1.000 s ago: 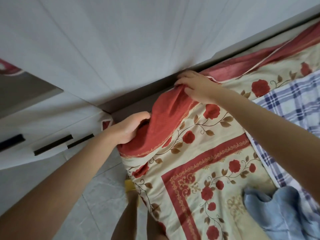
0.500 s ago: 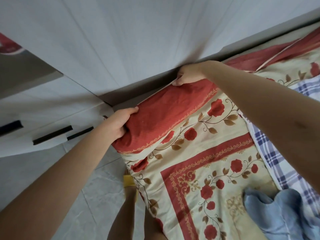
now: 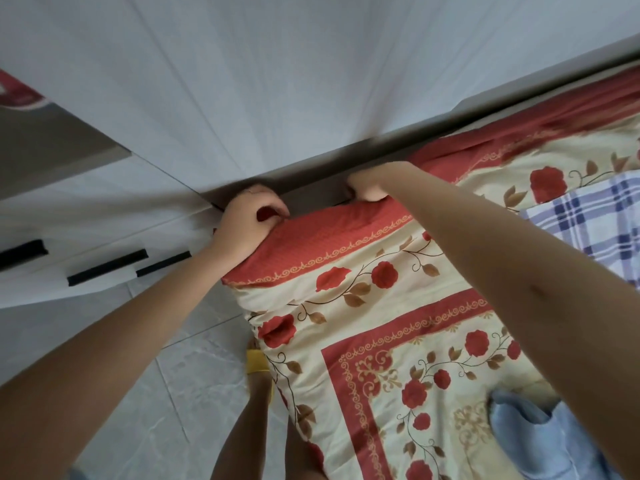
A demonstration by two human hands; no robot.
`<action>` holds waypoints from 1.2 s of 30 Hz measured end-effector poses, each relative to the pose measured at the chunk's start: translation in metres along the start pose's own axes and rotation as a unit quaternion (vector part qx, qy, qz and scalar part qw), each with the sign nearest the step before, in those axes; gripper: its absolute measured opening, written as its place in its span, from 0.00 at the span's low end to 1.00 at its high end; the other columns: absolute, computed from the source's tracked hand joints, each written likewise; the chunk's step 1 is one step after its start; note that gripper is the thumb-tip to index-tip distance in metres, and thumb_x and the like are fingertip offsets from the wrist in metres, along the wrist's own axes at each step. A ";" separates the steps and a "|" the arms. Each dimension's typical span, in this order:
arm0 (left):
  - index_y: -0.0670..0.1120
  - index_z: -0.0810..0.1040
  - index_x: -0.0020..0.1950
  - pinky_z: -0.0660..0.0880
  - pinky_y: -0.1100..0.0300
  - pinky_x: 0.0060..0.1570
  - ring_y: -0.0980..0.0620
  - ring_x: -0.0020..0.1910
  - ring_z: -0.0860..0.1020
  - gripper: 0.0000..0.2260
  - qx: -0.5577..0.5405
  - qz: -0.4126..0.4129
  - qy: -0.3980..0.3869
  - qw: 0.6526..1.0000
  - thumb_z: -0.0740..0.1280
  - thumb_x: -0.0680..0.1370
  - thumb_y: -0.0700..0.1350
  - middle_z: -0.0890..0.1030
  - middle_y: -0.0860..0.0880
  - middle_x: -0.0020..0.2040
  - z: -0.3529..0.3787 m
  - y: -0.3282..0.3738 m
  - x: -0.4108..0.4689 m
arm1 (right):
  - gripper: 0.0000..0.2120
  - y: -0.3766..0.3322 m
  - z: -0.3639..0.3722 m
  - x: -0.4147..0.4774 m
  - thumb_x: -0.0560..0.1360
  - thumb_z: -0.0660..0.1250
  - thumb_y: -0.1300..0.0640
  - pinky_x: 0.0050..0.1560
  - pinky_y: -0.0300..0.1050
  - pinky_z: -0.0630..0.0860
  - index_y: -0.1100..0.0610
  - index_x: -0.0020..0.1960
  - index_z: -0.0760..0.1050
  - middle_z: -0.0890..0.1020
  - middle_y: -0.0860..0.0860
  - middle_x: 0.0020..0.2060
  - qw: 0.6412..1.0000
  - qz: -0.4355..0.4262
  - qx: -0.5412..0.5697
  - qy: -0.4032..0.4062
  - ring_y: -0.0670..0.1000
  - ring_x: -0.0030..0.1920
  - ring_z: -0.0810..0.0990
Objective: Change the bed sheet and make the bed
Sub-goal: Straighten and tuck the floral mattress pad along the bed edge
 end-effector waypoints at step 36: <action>0.42 0.70 0.36 0.73 0.68 0.21 0.58 0.18 0.73 0.16 -0.306 -0.446 0.013 0.841 0.56 0.76 0.24 0.74 0.51 0.20 -0.018 -0.144 -0.057 | 0.15 0.005 0.019 0.010 0.82 0.56 0.52 0.51 0.47 0.71 0.58 0.60 0.76 0.79 0.56 0.53 0.981 0.047 0.187 -0.021 0.54 0.47 0.76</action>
Point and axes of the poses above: each hand's wrist, its own x-axis towards the middle knuckle, its own z-axis out of the palm, y = z × x, the point moved 9 cm from there along x, towards the middle knuckle
